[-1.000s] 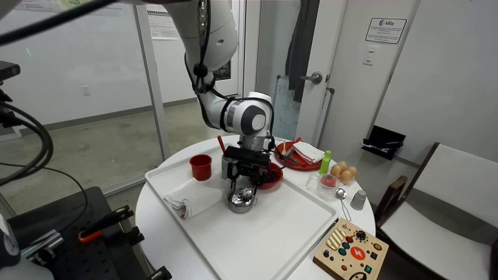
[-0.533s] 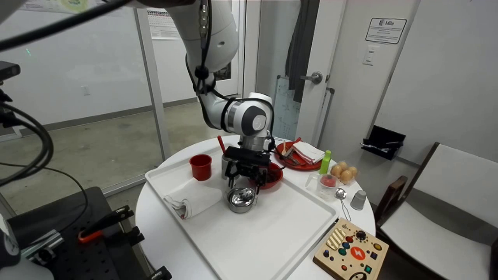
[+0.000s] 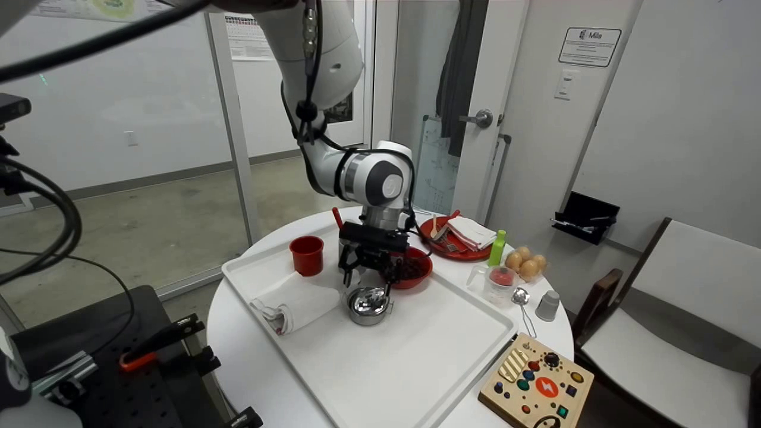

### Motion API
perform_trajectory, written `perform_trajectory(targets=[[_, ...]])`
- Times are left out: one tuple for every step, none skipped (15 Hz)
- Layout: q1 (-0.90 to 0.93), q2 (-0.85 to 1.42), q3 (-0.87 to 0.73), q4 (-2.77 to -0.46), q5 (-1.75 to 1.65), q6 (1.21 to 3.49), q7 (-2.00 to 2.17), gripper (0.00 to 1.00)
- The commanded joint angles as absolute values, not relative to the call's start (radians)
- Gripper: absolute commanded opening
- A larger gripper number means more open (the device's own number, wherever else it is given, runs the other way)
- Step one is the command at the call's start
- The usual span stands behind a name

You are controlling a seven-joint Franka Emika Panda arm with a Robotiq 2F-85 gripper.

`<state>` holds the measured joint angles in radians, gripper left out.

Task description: Cover the silver pot with the silver lid

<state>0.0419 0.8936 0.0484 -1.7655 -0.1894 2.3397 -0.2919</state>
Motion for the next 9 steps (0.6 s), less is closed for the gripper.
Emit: perform_trajectory(targets=[[0.034,0.905,0.064,-1.745,-0.182,2.306,-0.293,1.00],[0.036,0.907,0.067,-1.744,-0.181,2.300,-0.294,1.00],[0.036,0.909,0.070,-1.743,-0.180,2.295,-0.296,1.00],[0.036,0.910,0.074,-1.743,-0.179,2.290,-0.298,1.00],[0.036,0.912,0.077,-1.743,-0.179,2.286,-0.300,1.00],[0.037,0.914,0.081,-1.743,-0.179,2.282,-0.302,1.00],[0.037,0.916,0.084,-1.741,-0.178,2.278,-0.303,1.00],[0.037,0.918,0.087,-1.740,-0.178,2.276,-0.303,1.00],[0.037,0.920,0.089,-1.740,-0.178,2.274,-0.303,1.00]])
